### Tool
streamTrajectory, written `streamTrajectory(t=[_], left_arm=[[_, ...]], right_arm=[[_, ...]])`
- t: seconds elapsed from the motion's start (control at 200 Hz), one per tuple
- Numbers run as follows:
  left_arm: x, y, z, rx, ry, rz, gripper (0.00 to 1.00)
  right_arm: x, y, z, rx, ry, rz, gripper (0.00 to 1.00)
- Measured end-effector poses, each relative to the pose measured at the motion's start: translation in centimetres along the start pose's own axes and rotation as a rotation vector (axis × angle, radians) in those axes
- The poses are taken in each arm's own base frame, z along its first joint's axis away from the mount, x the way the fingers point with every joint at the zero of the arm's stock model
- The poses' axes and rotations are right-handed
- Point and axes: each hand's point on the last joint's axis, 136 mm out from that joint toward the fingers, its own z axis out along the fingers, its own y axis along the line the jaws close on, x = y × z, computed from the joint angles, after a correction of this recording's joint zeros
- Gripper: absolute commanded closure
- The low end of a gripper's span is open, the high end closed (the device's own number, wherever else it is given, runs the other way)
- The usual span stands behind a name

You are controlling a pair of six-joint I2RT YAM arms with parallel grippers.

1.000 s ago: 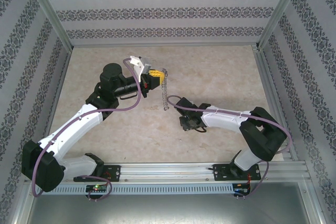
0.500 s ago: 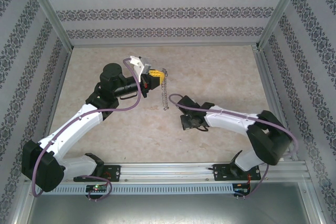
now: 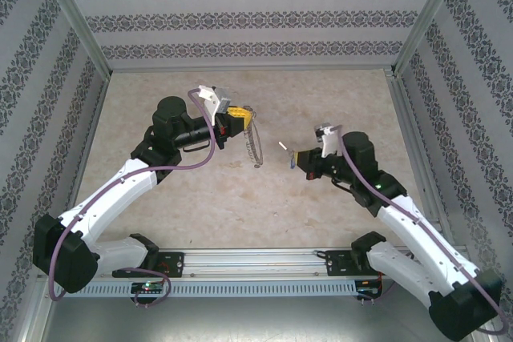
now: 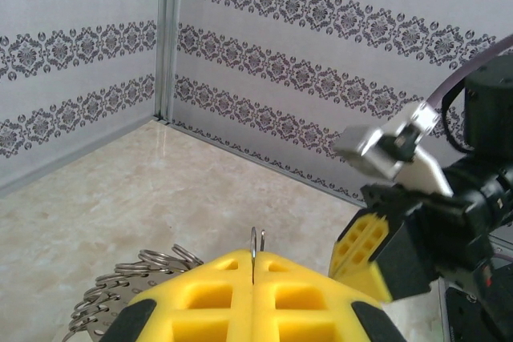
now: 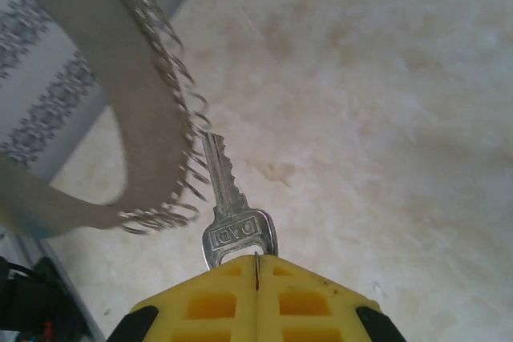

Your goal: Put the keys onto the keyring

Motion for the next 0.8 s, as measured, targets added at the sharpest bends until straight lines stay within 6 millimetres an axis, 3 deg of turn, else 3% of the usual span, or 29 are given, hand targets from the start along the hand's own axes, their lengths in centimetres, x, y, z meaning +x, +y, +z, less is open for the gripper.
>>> streamTrajectory(t=[0.145, 0.355, 0.49, 0.625, 0.799], left_arm=[[0.0, 0.0, 0.0, 0.0, 0.0, 0.0, 1.0], [0.0, 0.0, 0.0, 0.0, -0.001, 0.001, 1.0], [0.0, 0.0, 0.0, 0.0, -0.001, 0.001, 1.0], [-0.1, -0.1, -0.1, 0.0, -0.002, 0.002, 1.0], [-0.2, -0.1, -0.1, 0.001, -0.006, 0.004, 1.0]], right_arm=[[-1.4, 0.4, -1.1, -0.055, -0.05, -0.001, 1.0], [-1.8, 0.9, -1.3, -0.095, -0.056, 0.001, 1.0], [-1.3, -0.5, -0.6, -0.041, -0.039, 0.036, 1.0], [1.5, -4.0, 1.0, 0.084, 0.047, 0.135, 1.0], [7.6, -8.7, 2.9, 0.271, 0.237, 0.276, 1.0]])
